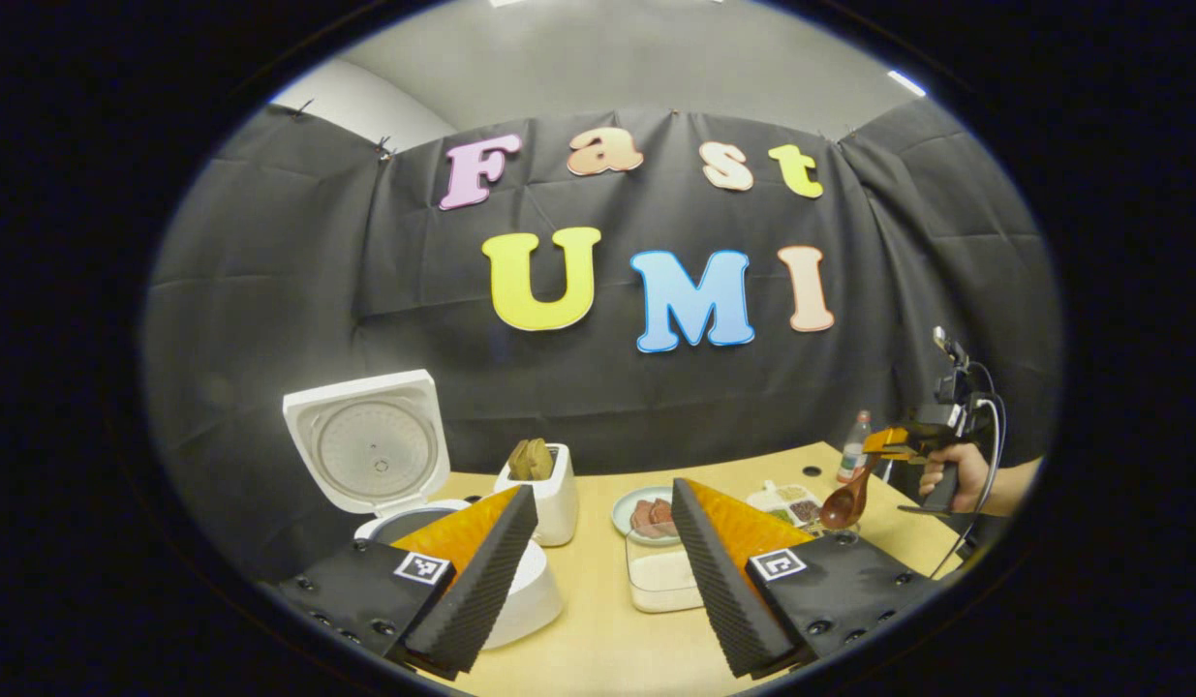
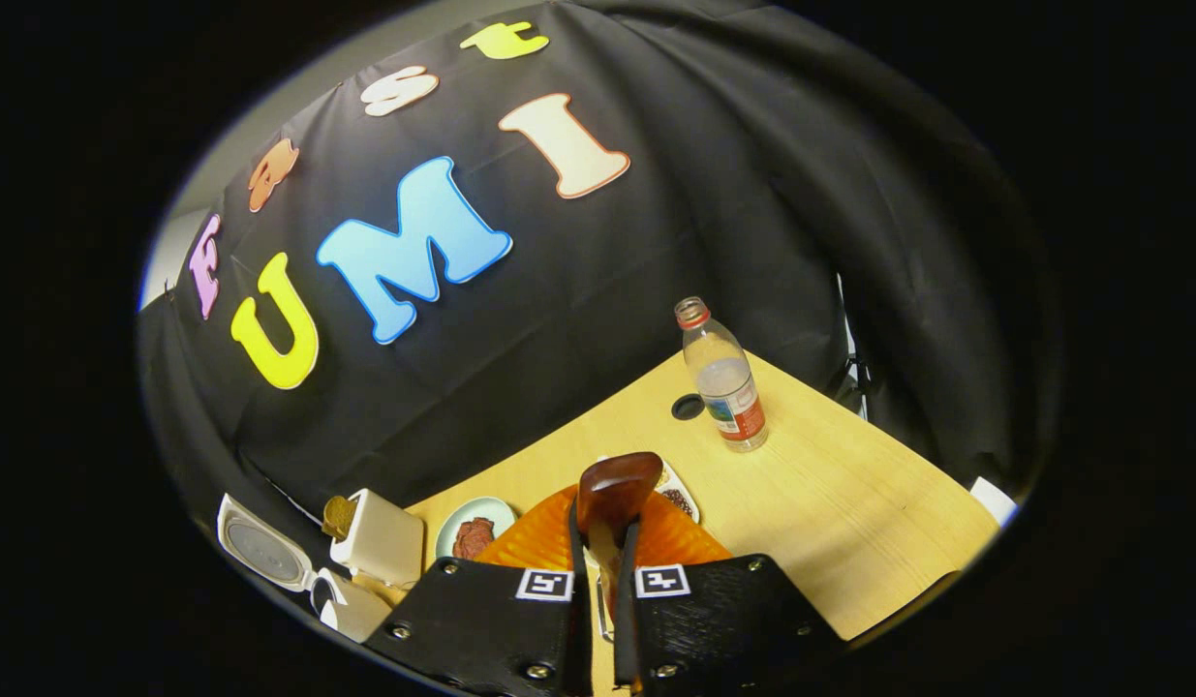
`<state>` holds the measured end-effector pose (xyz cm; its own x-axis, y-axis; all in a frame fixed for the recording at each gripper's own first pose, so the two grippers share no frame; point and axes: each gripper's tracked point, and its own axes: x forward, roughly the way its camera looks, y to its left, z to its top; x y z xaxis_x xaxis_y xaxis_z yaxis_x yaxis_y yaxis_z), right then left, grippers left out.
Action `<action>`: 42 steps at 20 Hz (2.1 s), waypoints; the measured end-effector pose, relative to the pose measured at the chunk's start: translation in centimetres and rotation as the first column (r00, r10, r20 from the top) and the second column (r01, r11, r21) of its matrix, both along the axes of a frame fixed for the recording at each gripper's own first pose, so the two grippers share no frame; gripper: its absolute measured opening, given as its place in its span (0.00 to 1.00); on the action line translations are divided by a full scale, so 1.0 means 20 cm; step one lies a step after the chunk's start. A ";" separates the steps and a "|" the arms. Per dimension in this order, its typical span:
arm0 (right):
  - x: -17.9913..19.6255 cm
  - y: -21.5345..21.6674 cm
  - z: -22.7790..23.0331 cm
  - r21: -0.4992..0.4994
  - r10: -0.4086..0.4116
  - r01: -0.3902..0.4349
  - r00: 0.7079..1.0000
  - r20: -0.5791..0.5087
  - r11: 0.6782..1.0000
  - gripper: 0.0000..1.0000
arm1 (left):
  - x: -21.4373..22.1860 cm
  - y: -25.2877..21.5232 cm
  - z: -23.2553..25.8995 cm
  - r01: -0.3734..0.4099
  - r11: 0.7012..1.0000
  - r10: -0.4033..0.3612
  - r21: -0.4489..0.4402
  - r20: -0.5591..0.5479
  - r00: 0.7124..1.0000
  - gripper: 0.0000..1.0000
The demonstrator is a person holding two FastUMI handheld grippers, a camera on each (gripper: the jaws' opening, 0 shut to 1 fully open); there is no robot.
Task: Close the left gripper, press the button to open the rice cooker; take a wooden spoon from the chopstick holder with the right hand, scoop a spoonful of rice and pour it into the rice cooker, then put the wooden spoon back into the chopstick holder.
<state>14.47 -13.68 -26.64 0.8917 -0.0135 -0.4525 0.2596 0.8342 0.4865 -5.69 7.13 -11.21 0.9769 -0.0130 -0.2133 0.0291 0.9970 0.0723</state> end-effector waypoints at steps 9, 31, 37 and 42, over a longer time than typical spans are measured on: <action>0.06 0.10 -0.24 -0.133 0.032 -0.042 0.997 -0.071 0.990 0.10 | -0.04 0.06 -0.04 -0.038 0.999 0.038 0.001 -0.023 0.999 0.95; -0.40 0.22 0.80 -0.457 0.189 -0.060 0.952 0.242 0.888 0.98 | 0.35 0.66 0.36 -0.147 0.983 0.156 -0.108 0.079 0.985 0.95; -0.40 0.24 0.78 -0.467 0.195 -0.072 0.956 0.220 0.881 0.99 | 0.54 1.07 0.44 -0.217 0.940 0.242 -0.262 0.067 0.968 0.97; -0.37 0.22 0.73 -0.460 0.170 -0.061 0.965 0.199 0.886 0.99 | 0.71 1.37 0.53 -0.312 0.918 0.347 -0.246 0.114 0.931 0.97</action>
